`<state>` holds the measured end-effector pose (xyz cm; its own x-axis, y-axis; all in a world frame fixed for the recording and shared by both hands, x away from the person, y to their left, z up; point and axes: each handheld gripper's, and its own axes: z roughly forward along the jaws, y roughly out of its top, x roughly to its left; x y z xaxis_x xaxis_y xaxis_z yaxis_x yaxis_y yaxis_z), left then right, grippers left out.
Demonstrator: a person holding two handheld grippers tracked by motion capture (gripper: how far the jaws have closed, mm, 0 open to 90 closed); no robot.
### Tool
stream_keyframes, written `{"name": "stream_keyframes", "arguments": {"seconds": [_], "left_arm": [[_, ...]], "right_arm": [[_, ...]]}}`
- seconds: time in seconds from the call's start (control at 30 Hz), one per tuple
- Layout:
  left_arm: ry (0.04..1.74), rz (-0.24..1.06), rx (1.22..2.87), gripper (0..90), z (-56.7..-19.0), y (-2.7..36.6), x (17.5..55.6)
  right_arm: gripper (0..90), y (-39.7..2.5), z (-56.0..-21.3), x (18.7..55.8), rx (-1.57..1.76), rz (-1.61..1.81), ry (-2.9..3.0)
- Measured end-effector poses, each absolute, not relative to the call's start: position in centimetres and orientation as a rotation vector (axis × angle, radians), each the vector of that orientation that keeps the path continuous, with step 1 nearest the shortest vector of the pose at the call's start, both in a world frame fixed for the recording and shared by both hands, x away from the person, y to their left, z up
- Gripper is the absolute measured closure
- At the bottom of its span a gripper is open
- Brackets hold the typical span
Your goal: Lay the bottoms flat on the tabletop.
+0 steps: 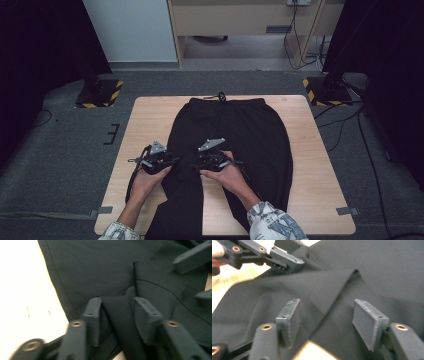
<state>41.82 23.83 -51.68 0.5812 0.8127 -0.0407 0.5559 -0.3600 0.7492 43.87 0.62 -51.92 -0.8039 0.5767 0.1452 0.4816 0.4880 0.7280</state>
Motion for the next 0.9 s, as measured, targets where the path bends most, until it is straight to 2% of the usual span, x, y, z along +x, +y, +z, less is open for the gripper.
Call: {"name": "stream_keyframes", "arguments": {"seconds": [0.07, 0.1, 0.23, 0.27, 0.3, 0.57, 0.67, 0.73, 0.77, 0.8, 0.9], "left_arm": [[1.092, 0.413, 2.051, 75.6, -51.4, 24.0, 41.9], [1.093, 0.404, 2.046, 79.2, -51.3, 24.0, 41.9], [1.096, 0.394, 2.045, 84.6, -50.9, 23.9, 42.1], [1.095, 0.4, 2.05, 84.6, -50.9, 23.9, 42.2], [1.1, 0.408, 2.054, 84.6, -50.8, 23.8, 42.3], [1.15, 0.449, 2.057, 81.3, -50.7, 24.1, 43.6], [1.169, 0.474, 2.036, 66.3, -50.6, 24.0, 43.4], [1.161, 0.524, 2.027, 60.1, -50.2, 23.8, 42.7], [1.146, 0.549, 2.008, 53.9, -49.8, 23.5, 41.9], [1.141, 0.562, 1.998, 45.9, -49.5, 23.4, 41.4], [1.12, 0.579, 1.978, 38.3, -48.5, 22.4, 38.7]], "right_arm": [[39.9, 1.5, -52.3, 44.3, 0.935, 1.184, 2.616], [45.2, 1.9, -52.5, 44.5, 0.932, 1.176, 2.622], [83.2, 2.7, -52.7, 44.4, 0.849, 1.205, 2.651], [88.7, 2.8, -52.6, 44.2, 0.831, 1.194, 2.658], [89.5, 2.7, -52.5, 44.1, 0.823, 1.188, 2.665], [90.0, -1.5, -51.3, 40.3, 0.771, 1.184, 2.705], [90.0, -3.7, -51.3, 38.6, 0.785, 1.186, 2.733], [89.4, -5.0, -51.6, 37.4, 0.795, 1.189, 2.755], [85.4, -5.4, -51.7, 37.1, 0.795, 1.199, 2.759], [72.6, -6.1, -51.8, 36.7, 0.824, 1.223, 2.745], [46.4, -7.8, -51.0, 36.1, 0.842, 1.264, 2.67]]}}
